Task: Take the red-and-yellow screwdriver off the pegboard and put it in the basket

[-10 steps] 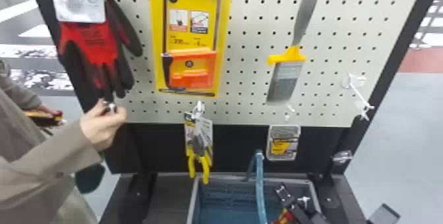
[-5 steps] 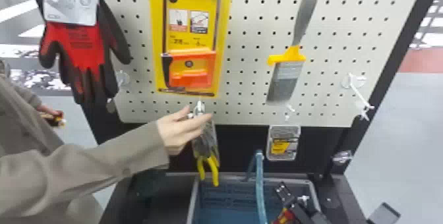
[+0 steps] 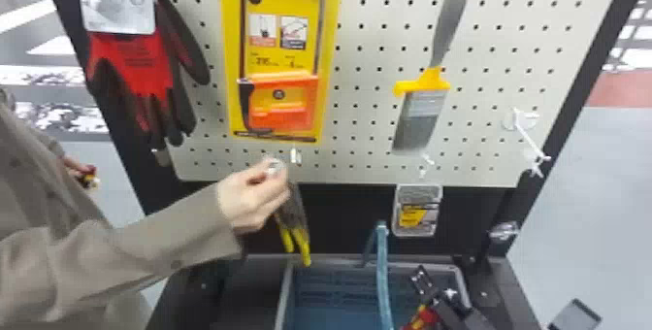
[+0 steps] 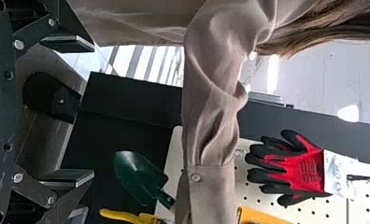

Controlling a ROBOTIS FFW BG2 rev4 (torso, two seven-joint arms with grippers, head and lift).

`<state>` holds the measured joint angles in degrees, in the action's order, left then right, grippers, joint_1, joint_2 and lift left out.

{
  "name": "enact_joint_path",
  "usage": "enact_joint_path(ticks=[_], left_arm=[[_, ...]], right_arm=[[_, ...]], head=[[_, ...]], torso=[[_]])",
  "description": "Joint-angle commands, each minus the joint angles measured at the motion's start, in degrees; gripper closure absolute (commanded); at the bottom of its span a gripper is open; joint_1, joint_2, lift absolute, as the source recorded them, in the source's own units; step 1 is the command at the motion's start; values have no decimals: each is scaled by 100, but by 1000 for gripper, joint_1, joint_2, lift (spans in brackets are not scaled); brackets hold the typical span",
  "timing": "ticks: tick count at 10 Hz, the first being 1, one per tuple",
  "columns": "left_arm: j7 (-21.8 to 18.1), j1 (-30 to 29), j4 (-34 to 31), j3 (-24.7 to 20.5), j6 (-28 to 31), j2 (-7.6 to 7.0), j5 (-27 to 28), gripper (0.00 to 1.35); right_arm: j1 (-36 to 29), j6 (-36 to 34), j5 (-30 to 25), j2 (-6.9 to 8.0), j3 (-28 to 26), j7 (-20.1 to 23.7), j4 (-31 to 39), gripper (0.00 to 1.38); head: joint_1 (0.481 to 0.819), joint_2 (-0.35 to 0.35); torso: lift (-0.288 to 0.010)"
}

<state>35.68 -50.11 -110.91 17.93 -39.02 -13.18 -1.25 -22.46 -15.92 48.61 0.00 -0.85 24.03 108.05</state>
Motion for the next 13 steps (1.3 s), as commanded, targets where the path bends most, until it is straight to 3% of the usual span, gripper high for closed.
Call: enact_joint_path(ticks=[1,5,8,10,13], left_arm=[[0,-12,2,0,-9,0,11,326],[9,-25,2,0,-35,0,37,326],[53,-25,2,-18,-35,9,99,326],[62,-12,2,-26,-18,18,116,326],[53,-25,2,-123,-18,97,160,326]], right_arm=[[-156,177,-115,0,-11,-145,283,231],[-476,696,-625,-79,-29,-505,1085,229],[-563,933,-1425,-105,-222,-584,1873,229],[-649,1135,-1723,-105,-275,-628,2027,231],[-1104,1557,-3086,-88,-679,-725,2463,231]], head=[[549,0],[549,0],[549,0],[549,0],[549,0]], torso=[[-100],[-100],[-100],[-100],[-100]])
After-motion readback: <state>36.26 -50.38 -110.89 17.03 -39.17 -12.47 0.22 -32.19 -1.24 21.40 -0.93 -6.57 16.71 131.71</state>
